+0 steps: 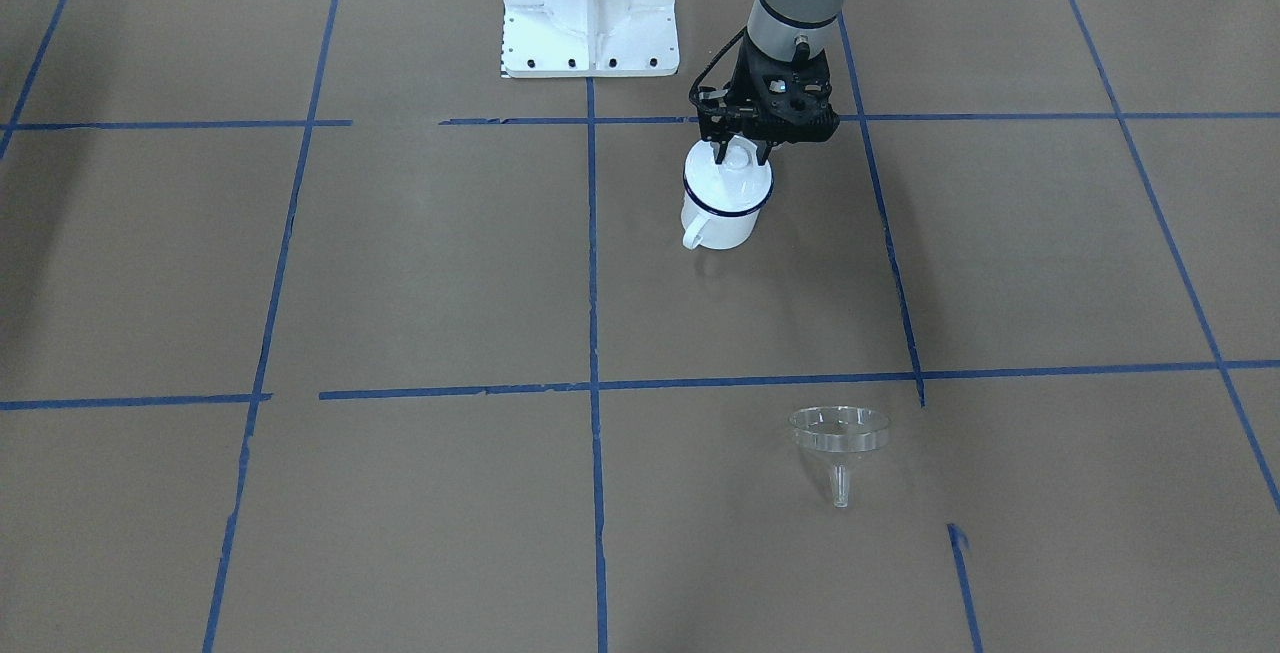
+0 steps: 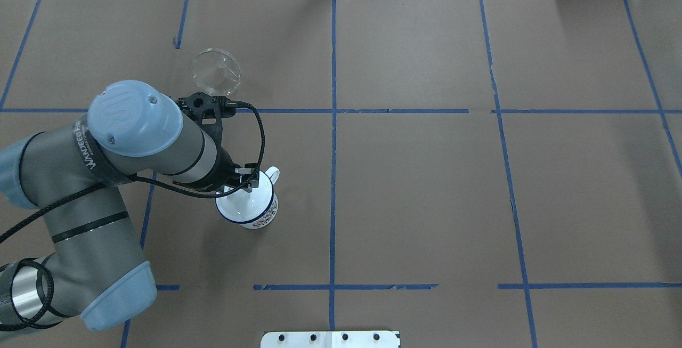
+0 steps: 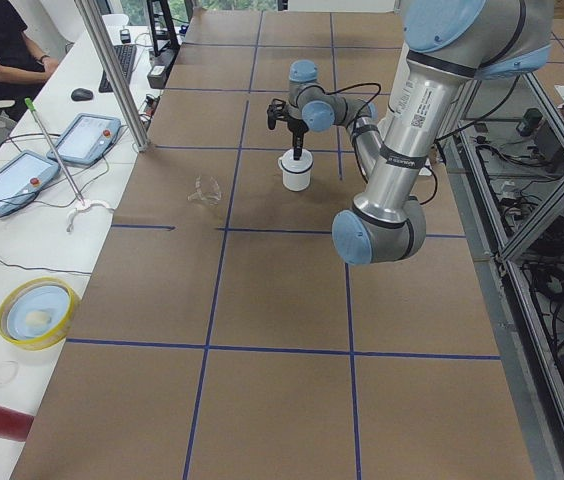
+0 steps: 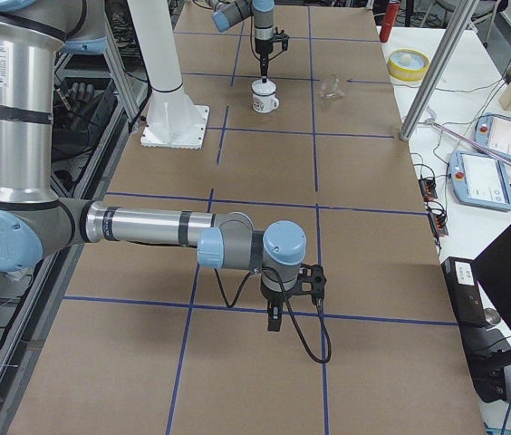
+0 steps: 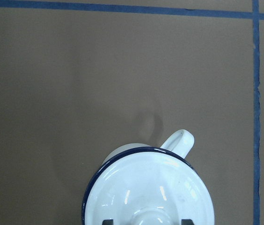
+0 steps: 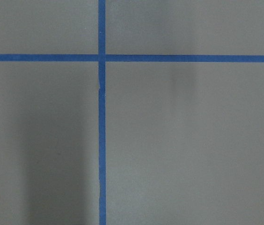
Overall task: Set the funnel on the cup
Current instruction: 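Close the left gripper on the lid's knob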
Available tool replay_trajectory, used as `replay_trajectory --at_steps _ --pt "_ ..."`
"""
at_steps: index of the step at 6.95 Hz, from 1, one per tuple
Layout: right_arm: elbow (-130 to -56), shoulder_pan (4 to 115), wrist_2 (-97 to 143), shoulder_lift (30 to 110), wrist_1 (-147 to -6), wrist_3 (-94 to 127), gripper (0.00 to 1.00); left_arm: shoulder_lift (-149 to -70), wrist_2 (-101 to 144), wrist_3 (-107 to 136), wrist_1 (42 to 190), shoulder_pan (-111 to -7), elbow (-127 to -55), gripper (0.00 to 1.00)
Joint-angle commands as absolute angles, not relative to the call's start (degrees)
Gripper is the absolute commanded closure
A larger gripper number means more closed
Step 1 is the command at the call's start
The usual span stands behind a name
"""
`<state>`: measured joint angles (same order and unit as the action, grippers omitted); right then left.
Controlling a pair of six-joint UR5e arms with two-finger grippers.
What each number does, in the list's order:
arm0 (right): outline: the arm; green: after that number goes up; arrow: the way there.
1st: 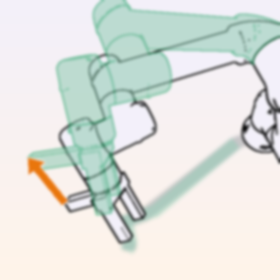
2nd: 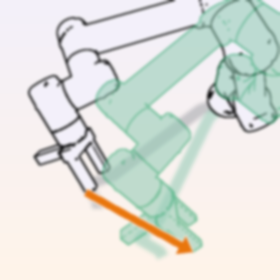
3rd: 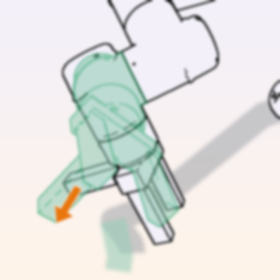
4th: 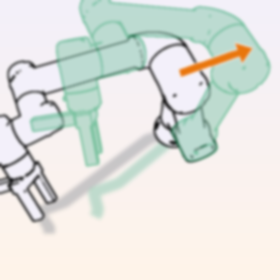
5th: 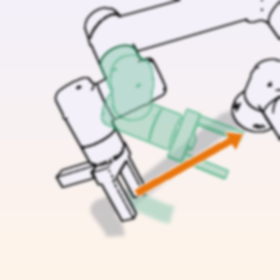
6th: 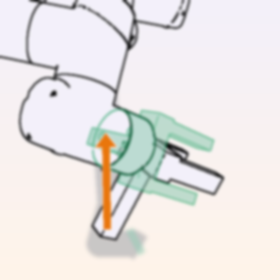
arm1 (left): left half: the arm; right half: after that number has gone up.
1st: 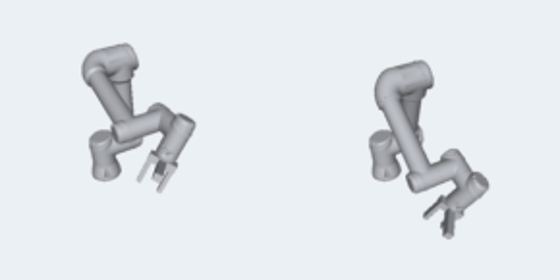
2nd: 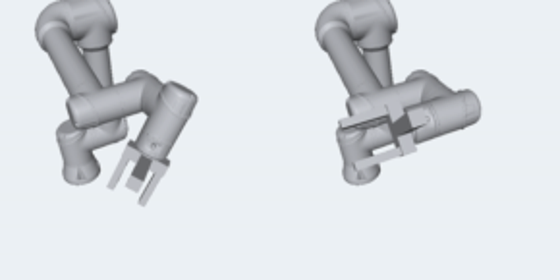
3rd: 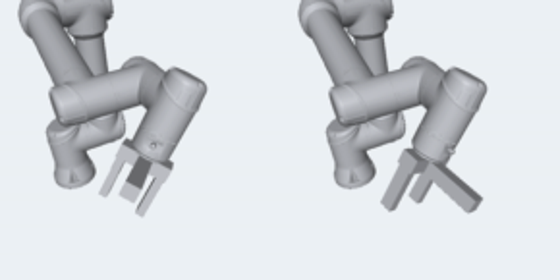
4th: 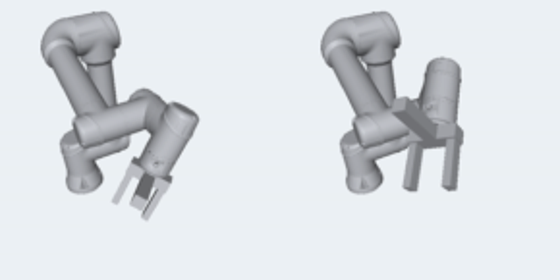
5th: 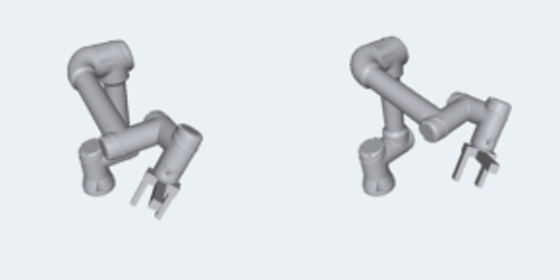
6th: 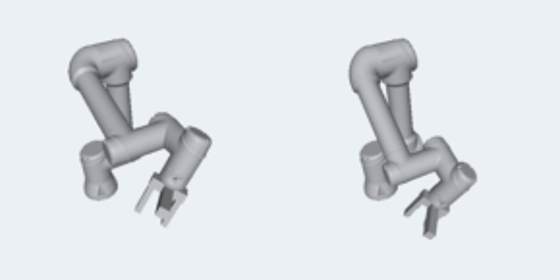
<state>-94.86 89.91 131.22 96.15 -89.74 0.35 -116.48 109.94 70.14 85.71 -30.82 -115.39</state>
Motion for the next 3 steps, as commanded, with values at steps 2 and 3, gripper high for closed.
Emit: replay_trajectory --at_steps 2,3 --pt "-94.9 89.9 131.2 96.2 -89.7 0.4 0.00 -116.5 110.2 70.1 85.9 -30.8 -114.9 0.46" --pt "-94.8 89.9 131.2 96.2 -89.7 0.4 0.00 -117.1 110.2 70.1 85.8 -30.8 -115.1 0.68"
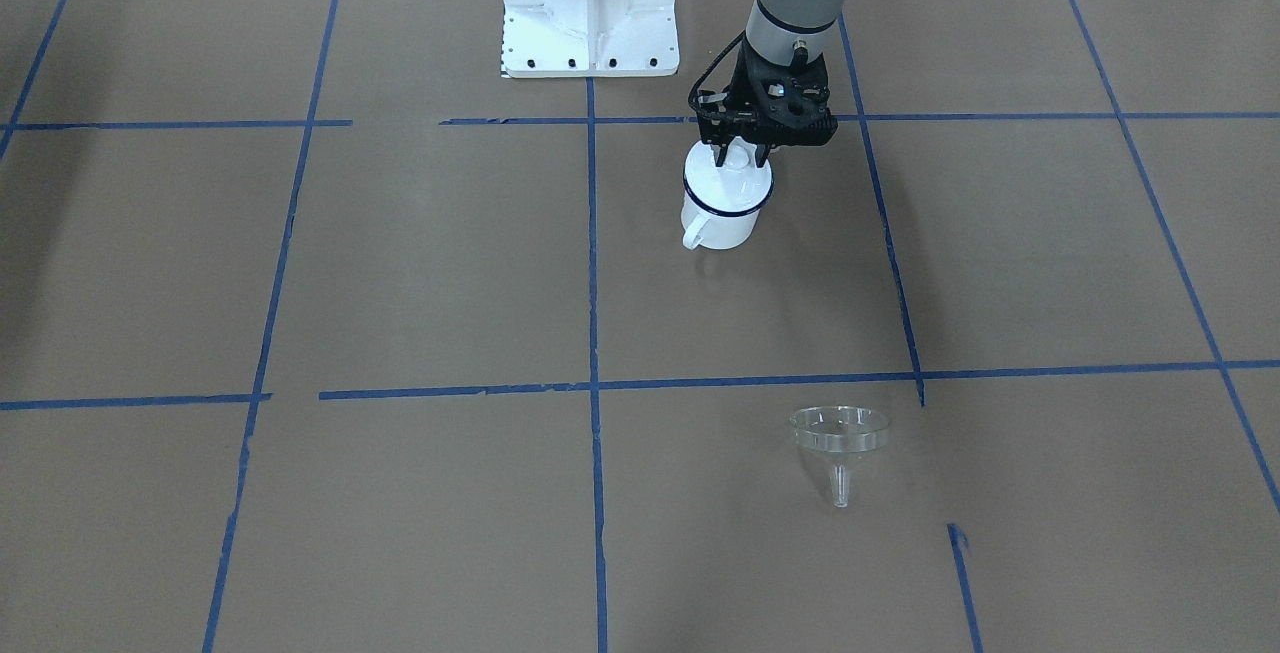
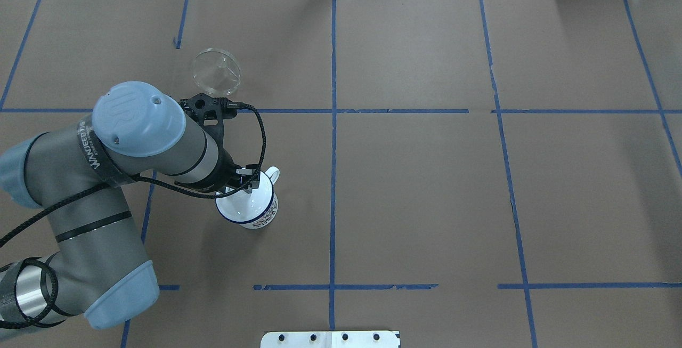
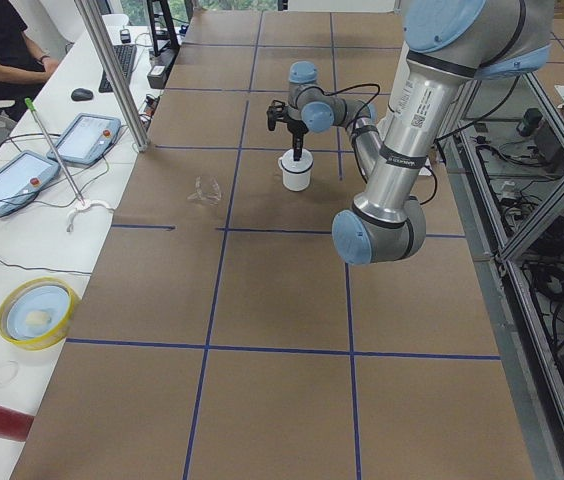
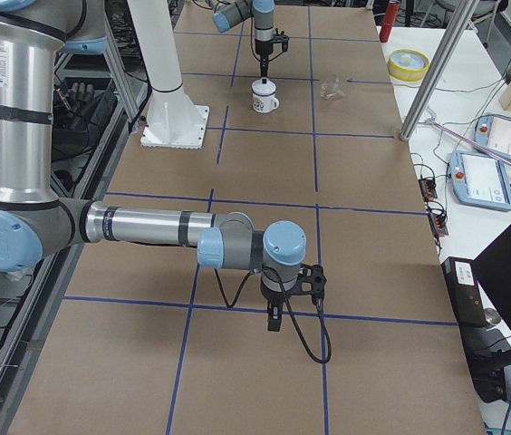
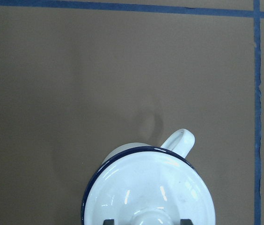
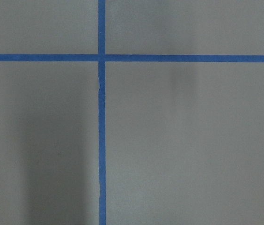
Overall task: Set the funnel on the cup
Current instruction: 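Close the left gripper on the lid's knob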
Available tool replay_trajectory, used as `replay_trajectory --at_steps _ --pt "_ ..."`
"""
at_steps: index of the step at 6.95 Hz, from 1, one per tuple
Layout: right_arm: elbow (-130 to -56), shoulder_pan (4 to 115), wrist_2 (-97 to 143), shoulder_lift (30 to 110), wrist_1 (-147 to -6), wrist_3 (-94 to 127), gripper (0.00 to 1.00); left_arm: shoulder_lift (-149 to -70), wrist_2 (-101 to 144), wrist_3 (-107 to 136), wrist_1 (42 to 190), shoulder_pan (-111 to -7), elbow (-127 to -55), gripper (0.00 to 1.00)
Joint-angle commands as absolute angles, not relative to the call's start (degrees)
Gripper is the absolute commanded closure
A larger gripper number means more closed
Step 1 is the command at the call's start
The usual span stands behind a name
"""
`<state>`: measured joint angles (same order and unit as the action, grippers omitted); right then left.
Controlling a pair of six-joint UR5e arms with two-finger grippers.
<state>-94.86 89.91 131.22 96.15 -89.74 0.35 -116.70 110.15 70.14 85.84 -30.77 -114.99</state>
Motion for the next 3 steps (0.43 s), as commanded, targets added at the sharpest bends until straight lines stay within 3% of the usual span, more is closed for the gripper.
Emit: replay_trajectory --at_steps 1,3 --pt "-94.9 89.9 131.2 96.2 -89.7 0.4 0.00 -117.2 110.2 70.1 85.7 -30.8 -115.5 0.97" --pt "-94.8 89.9 131.2 96.2 -89.7 0.4 0.00 -117.2 110.3 70.1 84.6 -31.2 -117.4 1.00"
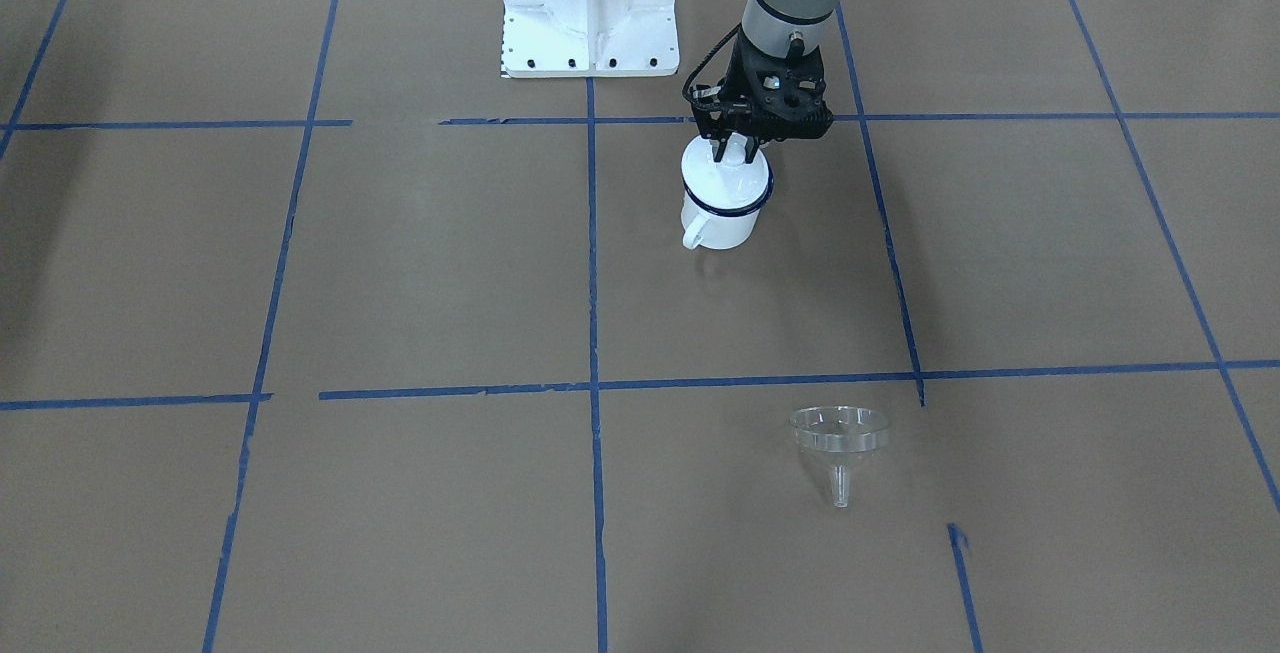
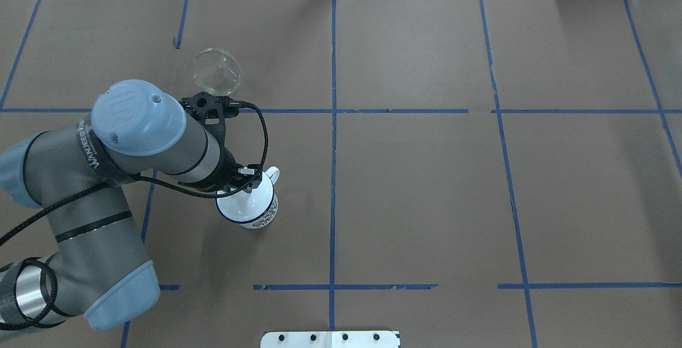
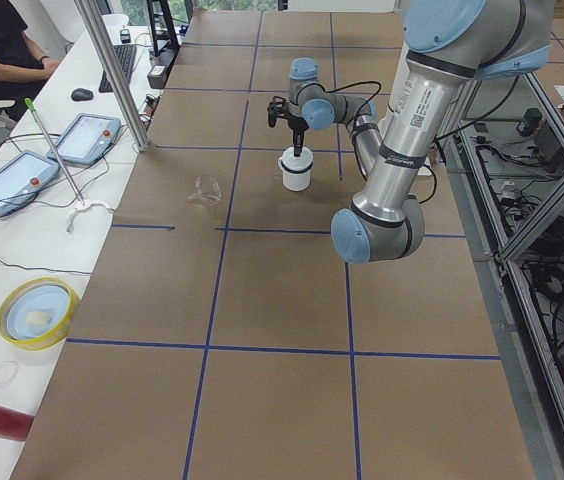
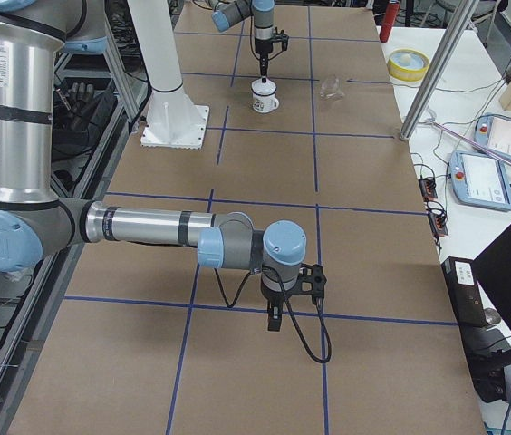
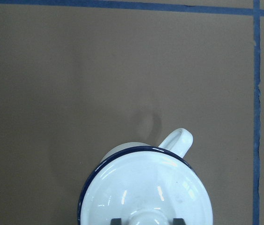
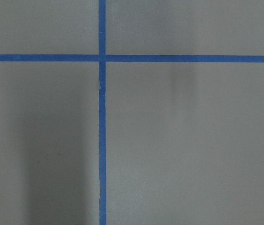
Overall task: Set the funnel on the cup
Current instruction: 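Lift the lid off the mug and carry it beside the mug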
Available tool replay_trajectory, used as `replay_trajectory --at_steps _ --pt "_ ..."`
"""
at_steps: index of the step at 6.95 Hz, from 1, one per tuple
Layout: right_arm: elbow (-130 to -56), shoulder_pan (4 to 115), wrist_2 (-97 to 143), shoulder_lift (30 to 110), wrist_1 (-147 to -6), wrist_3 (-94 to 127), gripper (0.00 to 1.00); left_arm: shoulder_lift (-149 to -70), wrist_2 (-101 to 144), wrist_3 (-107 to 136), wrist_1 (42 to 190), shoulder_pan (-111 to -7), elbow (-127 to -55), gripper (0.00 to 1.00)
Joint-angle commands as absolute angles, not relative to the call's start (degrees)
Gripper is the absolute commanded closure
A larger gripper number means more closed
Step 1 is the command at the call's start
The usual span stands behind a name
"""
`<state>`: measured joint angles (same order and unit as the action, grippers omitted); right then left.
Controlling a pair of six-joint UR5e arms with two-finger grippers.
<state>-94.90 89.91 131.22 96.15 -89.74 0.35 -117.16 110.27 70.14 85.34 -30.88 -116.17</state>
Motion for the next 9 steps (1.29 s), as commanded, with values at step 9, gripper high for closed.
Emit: replay_trajectory --at_steps 9 --pt "-94.8 89.9 131.2 96.2 -89.7 0.4 0.00 -105.6 106.7 62.7 94.0 -37.7 -114.7 1.00"
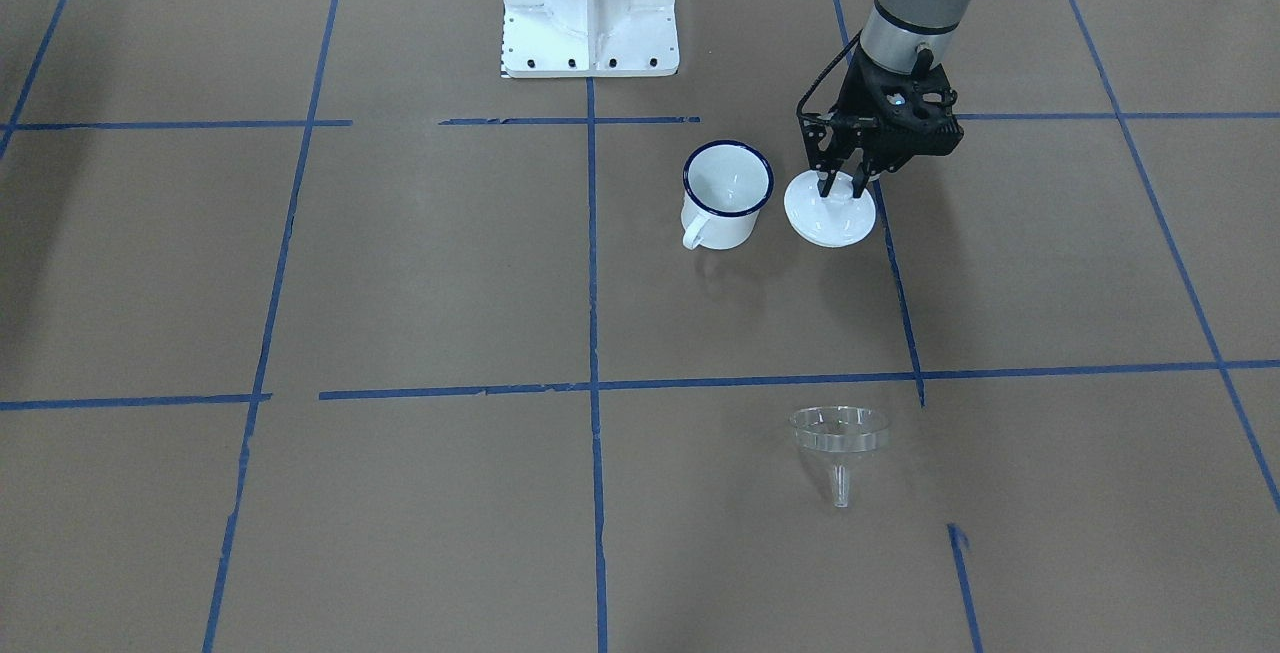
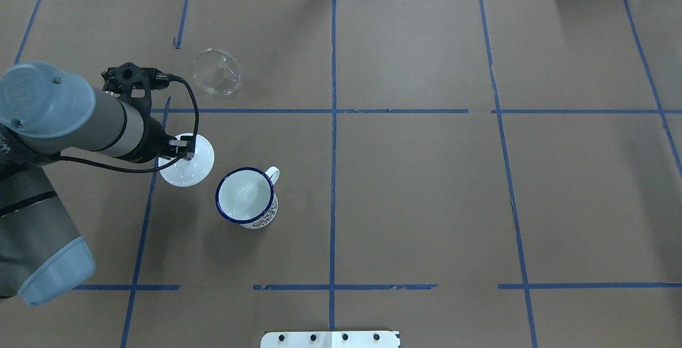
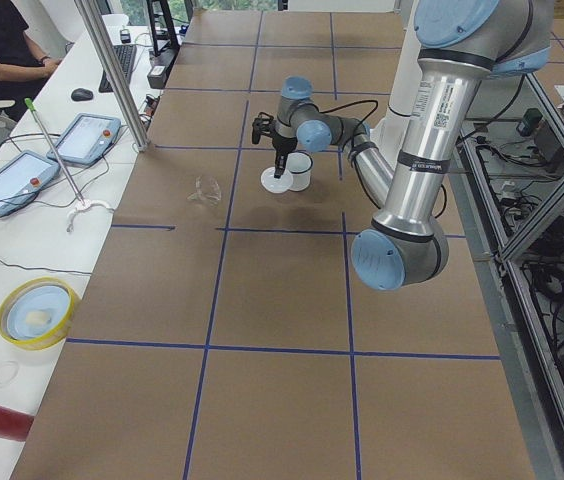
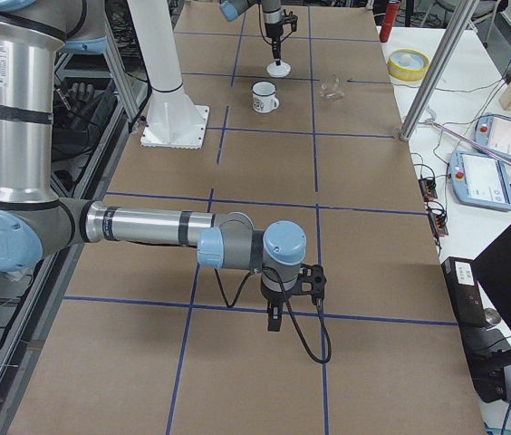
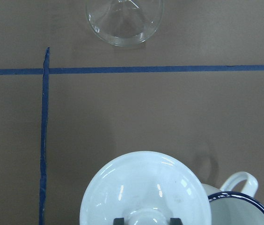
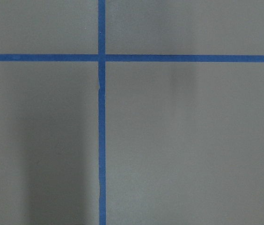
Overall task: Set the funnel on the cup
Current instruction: 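Lift the lid off the mug and carry it beside the mug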
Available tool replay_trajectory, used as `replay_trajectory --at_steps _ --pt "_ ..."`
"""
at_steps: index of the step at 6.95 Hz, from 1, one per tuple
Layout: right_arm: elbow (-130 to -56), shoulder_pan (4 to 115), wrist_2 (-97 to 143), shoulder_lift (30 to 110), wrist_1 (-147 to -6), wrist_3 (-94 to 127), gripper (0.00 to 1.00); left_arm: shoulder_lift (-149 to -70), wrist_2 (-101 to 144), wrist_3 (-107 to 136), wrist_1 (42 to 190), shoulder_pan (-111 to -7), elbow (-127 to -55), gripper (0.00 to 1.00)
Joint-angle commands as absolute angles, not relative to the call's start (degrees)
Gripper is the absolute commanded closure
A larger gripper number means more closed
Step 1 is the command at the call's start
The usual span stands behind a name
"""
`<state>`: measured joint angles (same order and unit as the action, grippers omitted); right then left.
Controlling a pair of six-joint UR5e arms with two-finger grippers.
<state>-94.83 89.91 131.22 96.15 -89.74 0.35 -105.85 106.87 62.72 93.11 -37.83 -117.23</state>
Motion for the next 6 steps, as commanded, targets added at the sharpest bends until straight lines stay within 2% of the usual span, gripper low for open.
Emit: replay_trajectory --at_steps 1,3,5,6 --pt "-94.8 89.9 131.2 96.2 -89.7 0.4 0.00 -105.5 105.2 62.7 96.9 -37.3 -111.7 1.00" --pt "-94.9 89.9 131.2 96.2 -89.7 0.4 0.00 -103.3 104.8 62.8 104.6 -37.0 -107.4 1.00" --pt "-94.9 89.9 131.2 96.2 -89.7 0.4 0.00 -103.3 104.8 62.5 106.1 -37.0 -105.5 1.00" --pt "-94.8 89.9 131.2 96.2 -89.7 0.4 0.00 -103.4 104.8 62.4 106.1 -37.0 -105.2 0.69"
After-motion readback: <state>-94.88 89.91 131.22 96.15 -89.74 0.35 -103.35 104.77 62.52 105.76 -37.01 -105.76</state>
